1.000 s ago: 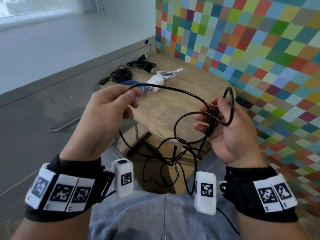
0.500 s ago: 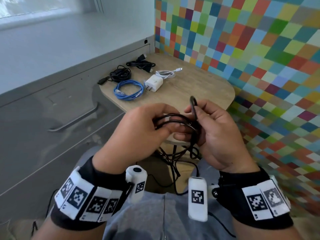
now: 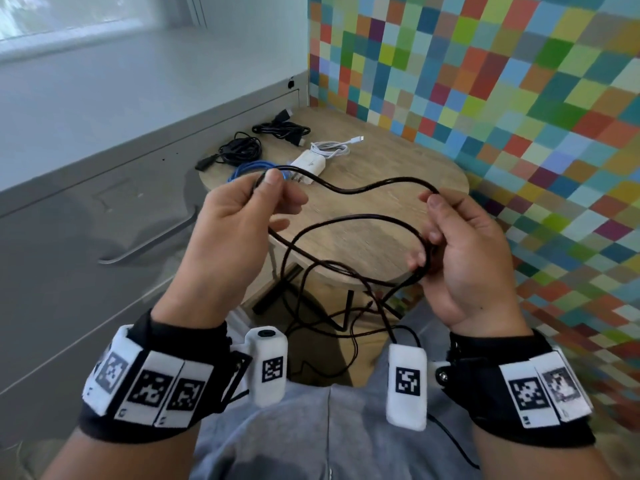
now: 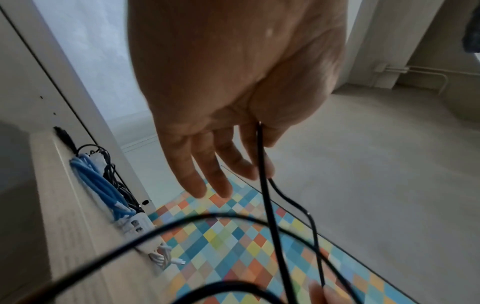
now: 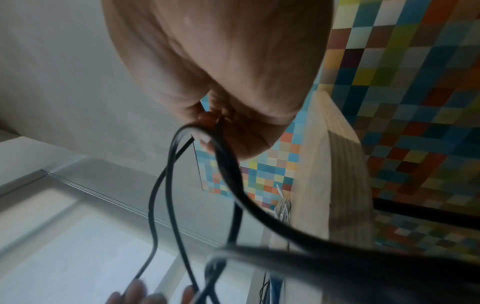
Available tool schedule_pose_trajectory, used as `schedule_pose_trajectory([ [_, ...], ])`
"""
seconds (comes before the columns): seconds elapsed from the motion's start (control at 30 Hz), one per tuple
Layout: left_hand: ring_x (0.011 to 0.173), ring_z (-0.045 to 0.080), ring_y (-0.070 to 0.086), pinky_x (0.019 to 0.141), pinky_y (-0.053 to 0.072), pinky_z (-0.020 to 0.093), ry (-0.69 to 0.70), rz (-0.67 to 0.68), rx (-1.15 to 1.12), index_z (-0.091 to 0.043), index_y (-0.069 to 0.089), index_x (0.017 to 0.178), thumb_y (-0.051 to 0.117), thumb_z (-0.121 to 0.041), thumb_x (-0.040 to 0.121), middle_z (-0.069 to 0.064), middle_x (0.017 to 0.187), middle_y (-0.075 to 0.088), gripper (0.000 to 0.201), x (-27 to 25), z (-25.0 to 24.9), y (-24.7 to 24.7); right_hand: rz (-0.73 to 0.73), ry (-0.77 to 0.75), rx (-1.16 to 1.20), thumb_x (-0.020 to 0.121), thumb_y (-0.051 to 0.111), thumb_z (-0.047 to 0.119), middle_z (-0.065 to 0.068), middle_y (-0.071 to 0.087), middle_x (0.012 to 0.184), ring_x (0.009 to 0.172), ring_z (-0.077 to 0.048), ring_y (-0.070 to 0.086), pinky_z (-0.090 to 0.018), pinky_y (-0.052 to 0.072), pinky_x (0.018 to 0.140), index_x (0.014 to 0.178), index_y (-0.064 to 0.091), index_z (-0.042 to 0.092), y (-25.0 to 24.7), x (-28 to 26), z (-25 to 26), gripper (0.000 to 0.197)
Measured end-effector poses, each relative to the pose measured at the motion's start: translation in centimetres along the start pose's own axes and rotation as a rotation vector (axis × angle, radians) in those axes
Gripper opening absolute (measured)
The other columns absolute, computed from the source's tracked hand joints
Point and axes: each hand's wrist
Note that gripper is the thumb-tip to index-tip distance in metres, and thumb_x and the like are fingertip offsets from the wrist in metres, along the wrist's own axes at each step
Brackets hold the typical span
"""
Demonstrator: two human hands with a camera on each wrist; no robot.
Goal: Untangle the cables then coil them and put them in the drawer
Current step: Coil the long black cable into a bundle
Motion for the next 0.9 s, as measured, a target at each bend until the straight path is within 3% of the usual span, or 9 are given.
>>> schedule_pose_trajectory([
  [0.1,0.047,0.021,0.049,0.058,0.052,0.035,-0.087,0.02,-0.23,-0.01,0.063,0.081,0.042,-0.027,0.111,0.0,0.054,0.039,0.04,-0.1,-0.6,-0.1,-0.068,-0.056,-0.038,0.099,0.064,0.008,0.006,0.045,0.059,0.052,-0.012,0.034,-0.023,0.033,0.044,0.09,0.069,0.02,-0.4,0.5,-0.1,0.016],
  [0.2,0.044,0.014,0.017,0.045,0.025,0.026,-0.085,0.006,-0.187,-0.013,0.064,0.077,0.049,-0.029,0.108,-0.005,0.053,0.024,0.038,0.1,-0.7,-0.9,-0.085,-0.111,-0.102,0.098,0.066,0.006,0.008,0.049,0.06,0.047,-0.009,0.032,-0.021,0.032,0.042,0.09,0.07,0.021,-0.8,0.7,-0.3,0.018],
  [0.27,0.046,0.016,0.021,0.05,0.02,0.028,0.014,-0.044,0.035,-0.018,0.07,0.075,0.062,-0.035,0.099,-0.009,0.049,0.032,0.031,0.2,-0.7,-1.7,-0.085,-0.165,-0.182,0.098,0.068,0.008,0.004,0.047,0.064,0.049,-0.009,0.033,-0.023,0.031,0.044,0.091,0.072,0.026,-1.3,0.8,-0.3,0.02],
  [0.33,0.047,0.008,0.032,0.05,0.028,0.025,0.133,-0.107,0.267,-0.019,0.076,0.079,0.068,-0.032,0.096,-0.013,0.046,0.043,0.022,0.2,-0.8,-2.4,-0.057,-0.257,-0.34,0.097,0.07,0.012,0.002,0.043,0.065,0.053,-0.011,0.034,-0.022,0.032,0.047,0.098,0.074,0.028,-1.8,0.8,0.0,0.016],
  [0.43,0.051,0.004,0.04,0.05,0.032,0.02,0.268,-0.204,0.442,-0.019,0.078,0.085,0.069,-0.028,0.097,-0.009,0.053,0.054,0.017,0.2,-1.1,-3.0,-0.015,-0.315,-0.534,0.097,0.072,0.015,0.013,0.045,0.058,0.053,-0.006,0.039,-0.018,0.038,0.052,0.1,0.074,0.026,-2.1,0.9,0.2,0.012],
  [0.53,0.056,0.021,0.051,0.055,0.042,0.035,0.346,-0.238,0.553,-0.027,0.076,0.087,0.069,-0.036,0.095,0.009,0.061,0.061,0.014,0.2,-1.5,-3.5,0.01,-0.298,-0.603,0.092,0.078,0.022,0.009,0.051,0.058,0.057,-0.01,0.044,-0.025,0.041,0.055,0.09,0.076,0.028,-2.4,1.1,0.0,0.007],
  [0.63,0.06,0.025,0.059,0.057,0.047,0.039,0.348,-0.276,0.666,-0.036,0.07,0.079,0.072,-0.048,0.09,0.003,0.06,0.062,0.017,0.4,-1.8,-4.7,-0.053,-0.322,-0.608,0.088,0.083,0.021,-0.008,0.054,0.061,0.056,-0.019,0.049,-0.033,0.043,0.056,0.088,0.075,0.029,-2.9,1.3,0.3,0.011],
  [0.77,0.046,0.007,0.042,0.046,0.032,0.022,0.249,-0.344,0.549,-0.016,0.062,0.069,0.076,-0.049,0.086,0.004,0.058,0.053,0.041,1.0,-1.5,-5.8,-0.099,-0.22,-0.397,0.097,0.072,0.012,0.002,0.053,0.064,0.045,-0.016,0.052,-0.037,0.056,0.053,0.092,0.07,0.021,-2.3,1.2,0.5,0.01],
  [0.9,0.044,0.007,0.041,0.043,0.033,0.024,0.194,-0.307,0.404,-0.003,0.057,0.076,0.073,-0.041,0.093,0.006,0.058,0.045,0.045,1.0,-0.8,-5.9,-0.043,-0.021,-0.308,0.105,0.057,0.039,-0.002,0.053,0.064,0.043,-0.014,0.04,-0.024,0.034,0.045,0.098,0.068,0.017,-2.9,1.4,0.3,0.026],
])
Point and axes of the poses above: each hand's wrist, its own x-axis towards the middle knuckle, its own y-axis out of the palm, z = x × y
